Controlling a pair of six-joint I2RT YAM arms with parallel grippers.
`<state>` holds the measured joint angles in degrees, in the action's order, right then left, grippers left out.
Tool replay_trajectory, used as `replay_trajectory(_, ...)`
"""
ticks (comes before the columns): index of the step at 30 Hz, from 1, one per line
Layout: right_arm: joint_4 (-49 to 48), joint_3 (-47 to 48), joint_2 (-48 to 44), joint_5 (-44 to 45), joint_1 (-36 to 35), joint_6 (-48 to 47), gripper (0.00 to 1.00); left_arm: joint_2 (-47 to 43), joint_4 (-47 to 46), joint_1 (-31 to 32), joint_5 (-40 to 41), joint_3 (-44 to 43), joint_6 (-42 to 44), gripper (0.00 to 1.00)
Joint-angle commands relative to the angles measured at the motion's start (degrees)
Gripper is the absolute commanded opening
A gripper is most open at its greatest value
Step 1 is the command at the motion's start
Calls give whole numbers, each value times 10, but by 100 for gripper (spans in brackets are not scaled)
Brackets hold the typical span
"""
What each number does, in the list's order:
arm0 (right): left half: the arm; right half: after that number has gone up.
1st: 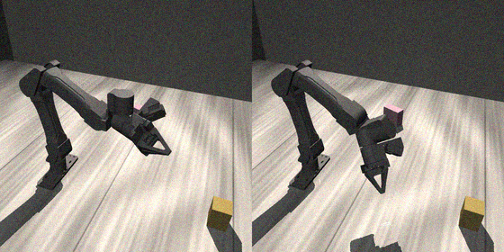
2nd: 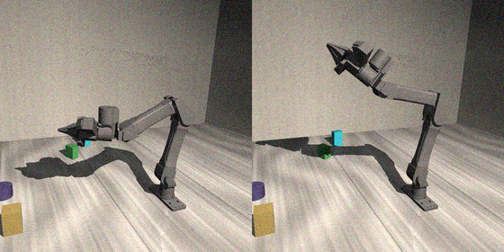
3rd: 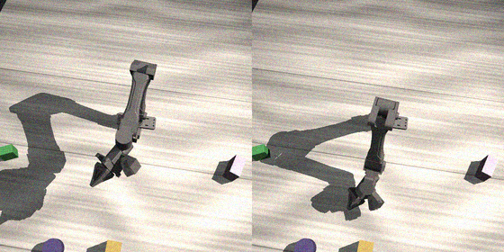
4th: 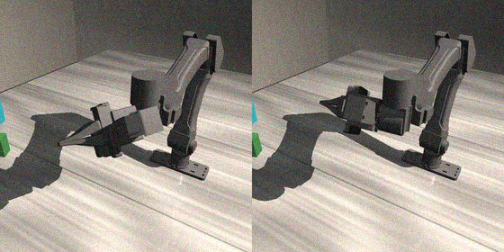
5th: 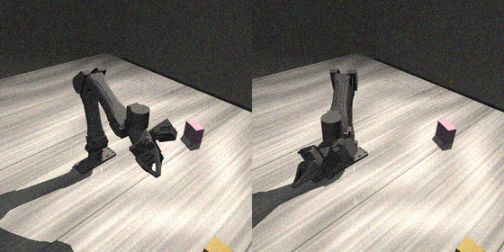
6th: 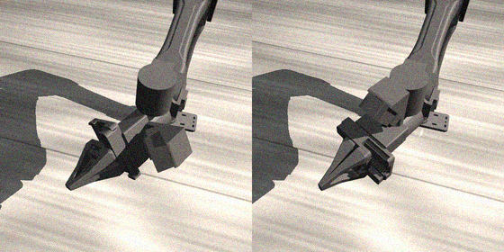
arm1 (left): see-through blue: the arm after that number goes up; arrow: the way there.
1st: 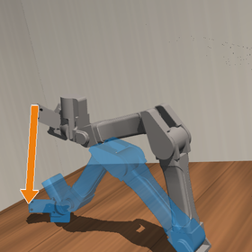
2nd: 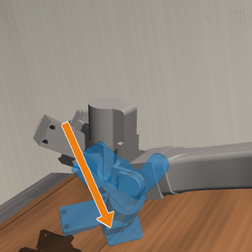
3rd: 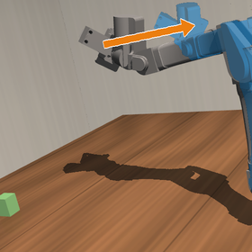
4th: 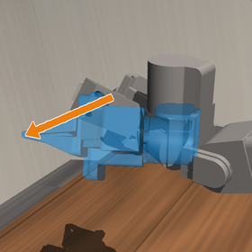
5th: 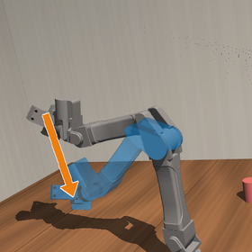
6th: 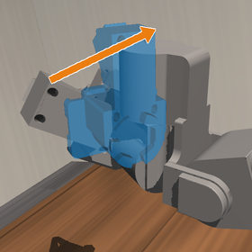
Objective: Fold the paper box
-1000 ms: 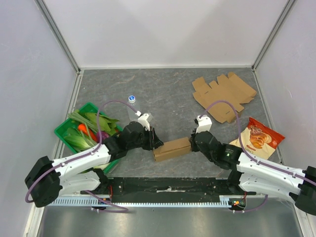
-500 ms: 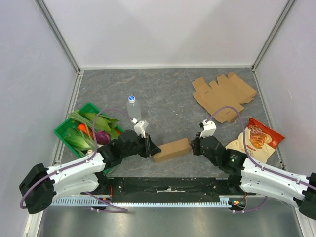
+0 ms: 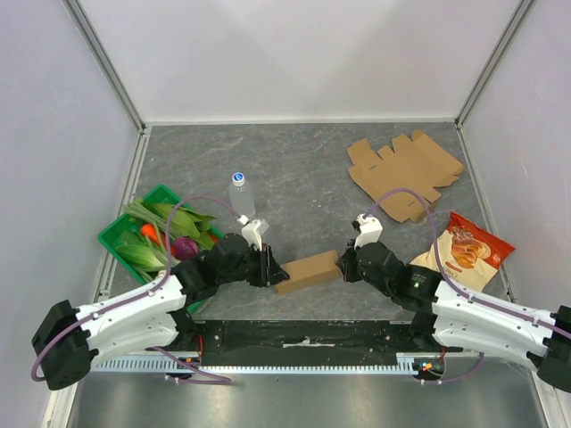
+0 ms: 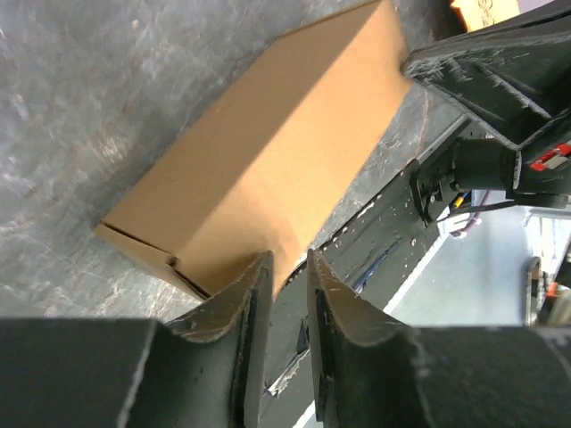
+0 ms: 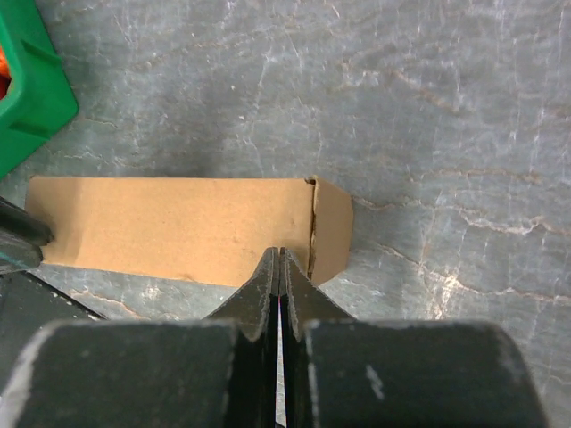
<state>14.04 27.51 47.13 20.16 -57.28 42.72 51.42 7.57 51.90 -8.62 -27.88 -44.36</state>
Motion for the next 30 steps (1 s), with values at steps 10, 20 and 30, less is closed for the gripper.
replay_trajectory(10,136,-69,-70,-42,-3,103,0,28,-16,40,-3,93,-34,29)
replay_trajectory(20,207,-62,-88,-84,-2,139,15,161,-33,123,84,52,-56,36)
replay_trajectory(30,201,76,34,-96,4,-10,72,87,31,132,60,-34,22,52)
